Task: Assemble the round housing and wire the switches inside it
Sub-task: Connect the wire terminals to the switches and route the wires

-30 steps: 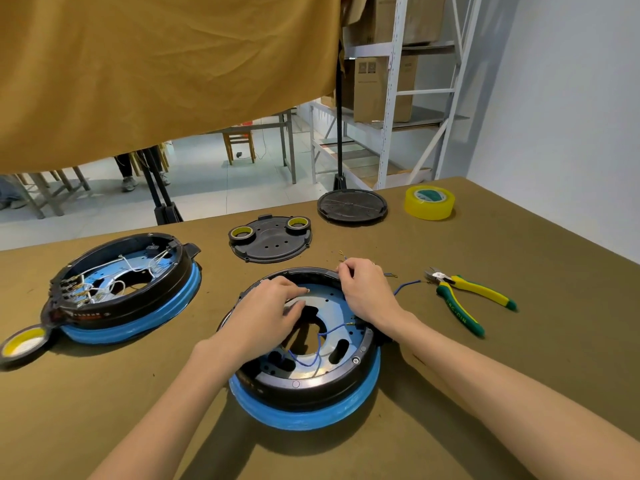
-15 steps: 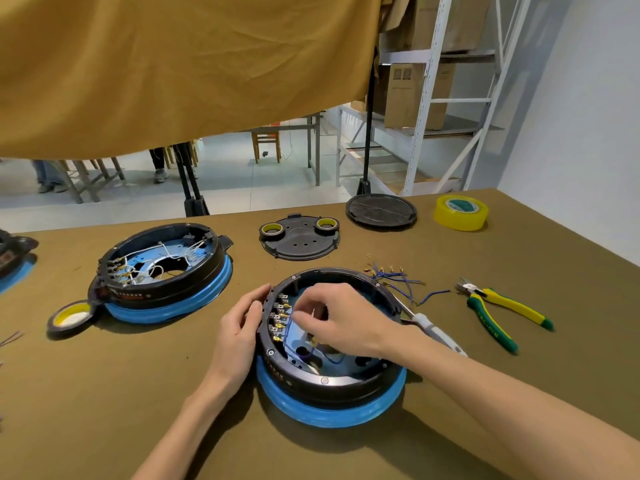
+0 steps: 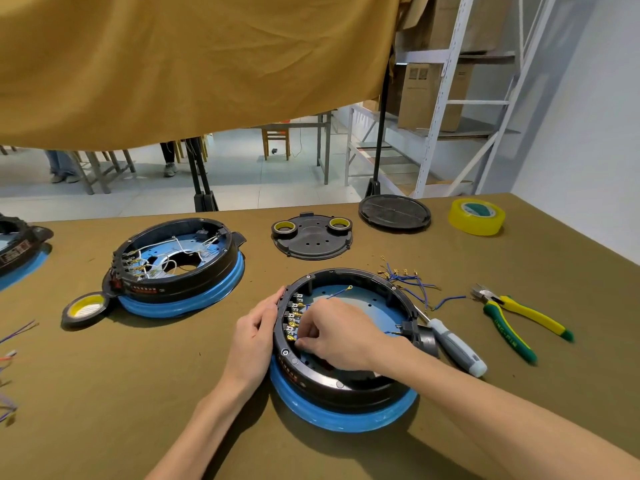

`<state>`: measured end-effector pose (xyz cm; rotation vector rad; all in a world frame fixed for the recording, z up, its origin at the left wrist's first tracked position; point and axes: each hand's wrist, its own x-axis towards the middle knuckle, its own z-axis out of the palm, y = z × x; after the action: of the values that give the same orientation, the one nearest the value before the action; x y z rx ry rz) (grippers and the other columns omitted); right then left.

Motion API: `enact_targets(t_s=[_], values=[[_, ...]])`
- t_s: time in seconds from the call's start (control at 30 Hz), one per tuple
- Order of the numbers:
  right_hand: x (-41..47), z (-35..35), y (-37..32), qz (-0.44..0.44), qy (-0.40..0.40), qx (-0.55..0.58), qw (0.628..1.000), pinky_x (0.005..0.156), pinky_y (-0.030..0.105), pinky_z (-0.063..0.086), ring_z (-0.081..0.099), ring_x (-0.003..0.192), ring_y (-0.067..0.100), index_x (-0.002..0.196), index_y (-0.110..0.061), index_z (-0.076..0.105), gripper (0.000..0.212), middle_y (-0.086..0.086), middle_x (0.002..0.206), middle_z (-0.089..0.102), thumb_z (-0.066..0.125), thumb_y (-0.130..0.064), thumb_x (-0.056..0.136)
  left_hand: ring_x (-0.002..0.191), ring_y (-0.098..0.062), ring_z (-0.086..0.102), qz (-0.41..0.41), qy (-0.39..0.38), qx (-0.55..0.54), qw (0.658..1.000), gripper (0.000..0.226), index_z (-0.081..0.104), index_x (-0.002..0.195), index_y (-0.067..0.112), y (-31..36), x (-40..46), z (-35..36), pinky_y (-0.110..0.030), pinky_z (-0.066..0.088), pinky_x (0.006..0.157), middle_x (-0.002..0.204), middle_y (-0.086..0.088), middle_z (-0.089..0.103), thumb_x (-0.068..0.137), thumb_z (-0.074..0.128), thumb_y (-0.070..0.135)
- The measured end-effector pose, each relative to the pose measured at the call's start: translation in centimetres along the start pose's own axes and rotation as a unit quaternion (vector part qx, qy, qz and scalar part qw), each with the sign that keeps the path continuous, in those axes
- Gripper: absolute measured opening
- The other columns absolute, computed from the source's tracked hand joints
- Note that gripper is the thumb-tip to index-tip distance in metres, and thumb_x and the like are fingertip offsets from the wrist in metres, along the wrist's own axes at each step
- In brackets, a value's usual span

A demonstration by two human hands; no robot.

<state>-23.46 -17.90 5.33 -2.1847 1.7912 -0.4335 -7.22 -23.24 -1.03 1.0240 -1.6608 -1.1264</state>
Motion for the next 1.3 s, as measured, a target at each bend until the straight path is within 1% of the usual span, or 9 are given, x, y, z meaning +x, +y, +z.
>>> enact_targets(t_s=[0.13,0.23,0.37,0.57,0.67,0.9,1.03,1.13,1.3], values=[[-0.4,-1.4,0.4,-0.024,-0.049,0.008,0.999,0.07,0.034,0.058,0.066,0.074,0.012,0.089,-0.02,0.076,0.026,-0.007,0.079,0.072,0.069,-0.045,0.095,0.138,0.008,0.043,0.005,-0.04,0.016,0.999,0.053,0.045,0.152,0.026,0.4,-0.7,0.0,-0.028,0.033,0.121,0.154,0.012,0.05,0.106,0.033,0.05],[-1.6,-3.8,2.3,-0.014,-0.116,0.099,0.988,0.06,0.022,0.048,0.059,0.066,0.003,0.089,-0.024,0.072,0.033,-0.005,0.078,0.069,0.072,-0.057,0.088,0.144,0.003,0.038,0.032,-0.051,0.064,0.996,0.074,0.038,0.157,0.026,0.6,-1.3,0.1,-0.032,0.031,0.122,0.158,0.013,0.044,0.095,0.034,0.066],[-3.2,-4.3,4.3,-0.033,-0.1,0.113,0.988,0.057,0.026,0.047,0.056,0.064,0.007,0.079,-0.023,0.074,0.026,-0.003,0.075,0.068,0.075,-0.047,0.091,0.142,0.004,0.04,0.042,-0.042,0.078,0.995,0.066,0.038,0.157,0.025,0.7,-1.2,0.2,-0.037,0.034,0.122,0.156,0.014,0.046,0.098,0.04,0.054],[-3.3,-3.8,5.5,-0.032,-0.054,0.034,0.997,0.062,0.029,0.051,0.062,0.073,0.009,0.093,-0.025,0.077,0.04,-0.009,0.081,0.07,0.07,-0.063,0.087,0.143,0.0,0.04,0.031,-0.047,0.074,0.996,0.067,0.037,0.158,0.025,0.7,-1.2,0.3,-0.041,0.035,0.122,0.157,0.012,0.045,0.097,0.042,0.052],[-4.0,-4.1,6.8,-0.024,0.029,0.105,0.994,0.065,0.033,0.054,0.064,0.076,0.011,0.09,-0.029,0.075,0.046,-0.008,0.081,0.07,0.062,-0.072,0.087,0.14,0.001,0.044,0.027,-0.04,0.052,0.997,0.065,0.04,0.156,0.025,0.7,-1.0,0.6,-0.041,0.037,0.12,0.153,0.012,0.049,0.097,0.042,0.05],[-3.3,-4.5,12.9,0.104,0.341,0.1,0.929,0.071,0.027,0.046,0.061,0.079,0.009,0.085,-0.02,0.072,0.015,-0.005,0.083,0.066,0.066,-0.022,0.098,0.135,-0.007,0.052,0.014,-0.029,0.008,0.999,0.062,0.047,0.152,0.021,0.8,0.7,1.2,-0.047,0.041,0.117,0.147,0.007,0.057,0.095,0.041,0.045],[-2.7,-5.0,17.1,0.276,0.227,0.006,0.934,0.087,0.035,0.049,0.063,0.106,0.028,0.115,-0.014,0.069,0.022,0.008,0.115,0.064,0.058,-0.028,0.102,0.131,-0.006,0.056,0.015,-0.031,0.001,0.999,0.06,0.05,0.15,0.023,0.6,1.0,1.3,-0.047,0.045,0.113,0.143,0.008,0.059,0.094,0.042,0.046],[-2.2,-4.7,18.0,0.284,0.151,-0.063,0.945,0.1,0.04,0.046,0.057,0.119,0.033,0.137,-0.022,0.059,0.042,0.013,0.132,0.055,0.059,-0.042,0.1,0.127,-0.003,0.057,0.016,-0.033,-0.004,0.999,0.057,0.051,0.147,0.027,0.5,1.1,1.3,-0.045,0.046,0.112,0.141,0.011,0.06,0.094,0.042,0.047],[-0.1,-4.4,18.1,0.235,0.137,-0.159,0.949,0.095,0.038,0.039,0.05,0.118,0.03,0.118,-0.029,0.072,0.022,0.008,0.122,0.06,0.059,-0.038,0.101,0.129,-0.003,0.056,0.015,-0.039,-0.003,0.999,0.058,0.05,0.148,0.028,0.4,1.1,1.2,-0.045,0.044,0.114,0.141,0.013,0.061,0.094,0.042,0.048]])
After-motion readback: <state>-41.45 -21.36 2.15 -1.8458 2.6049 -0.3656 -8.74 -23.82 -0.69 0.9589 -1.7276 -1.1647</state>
